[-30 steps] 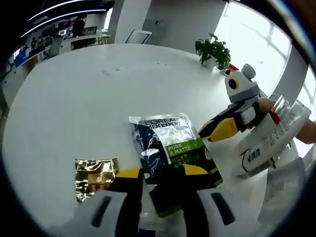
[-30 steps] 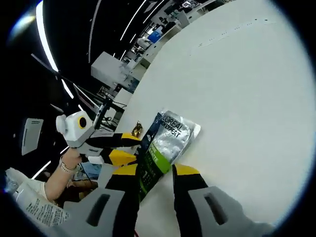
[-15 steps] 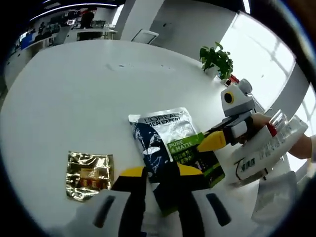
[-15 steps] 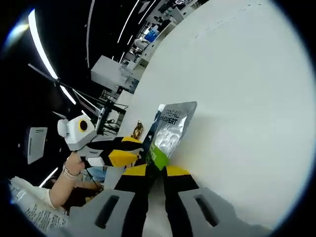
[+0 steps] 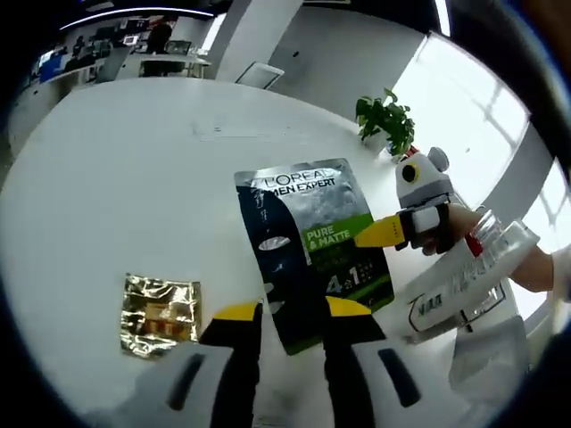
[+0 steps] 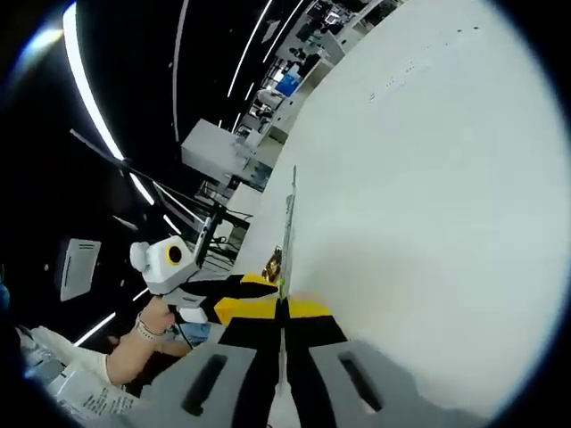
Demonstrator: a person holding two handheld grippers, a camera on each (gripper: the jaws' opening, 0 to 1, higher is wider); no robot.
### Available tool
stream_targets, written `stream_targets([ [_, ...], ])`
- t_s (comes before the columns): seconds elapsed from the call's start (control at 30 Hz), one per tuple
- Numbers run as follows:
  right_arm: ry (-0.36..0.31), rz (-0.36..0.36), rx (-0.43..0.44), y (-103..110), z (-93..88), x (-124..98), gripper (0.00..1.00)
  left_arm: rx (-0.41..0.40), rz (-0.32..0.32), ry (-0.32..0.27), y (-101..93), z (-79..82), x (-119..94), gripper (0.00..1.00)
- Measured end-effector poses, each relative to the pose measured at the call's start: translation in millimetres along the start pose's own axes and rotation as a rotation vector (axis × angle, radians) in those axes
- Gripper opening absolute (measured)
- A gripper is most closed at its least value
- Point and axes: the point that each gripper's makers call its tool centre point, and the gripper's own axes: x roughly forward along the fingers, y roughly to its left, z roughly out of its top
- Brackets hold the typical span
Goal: Arrange the skincare products in the storage area until every visible bottle or jar stands upright without overlapping.
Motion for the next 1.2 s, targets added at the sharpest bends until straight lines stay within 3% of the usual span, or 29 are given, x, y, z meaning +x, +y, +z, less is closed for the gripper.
stream_targets([
  [0.07, -0.016, 0.005, -0.025, -3.2, 12.5, -2.9, 0.01, -0.002, -0.013, -0.017, -0.5, 5.7, -2.6, 0.28],
  [0.27, -0.08, 0.046, -0.089, 22.3, 33.3, -16.0, 0.01, -0.013, -0.057, -0.146, -11.0, 43.3, -17.5, 0.31],
  [0.47, -0.107, 0.085, -0.171, 49.1, 46.8, -23.8, 0.01, -0.001, -0.066, -0.23, -21.3, 67.3, -29.8, 0.35],
  [0.97, -0.114, 0.223, -0.381, 134.2, 60.5, -27.4, 0.01, 0.06, -0.162, -0.383, -65.0, 100.5, -79.9, 0.35],
  [1.2, -0.091, 0.275, -0.428, 161.2, 49.5, -31.6, 0.01, 0.078, -0.217, -0.417, -84.8, 104.9, -100.1, 0.28],
])
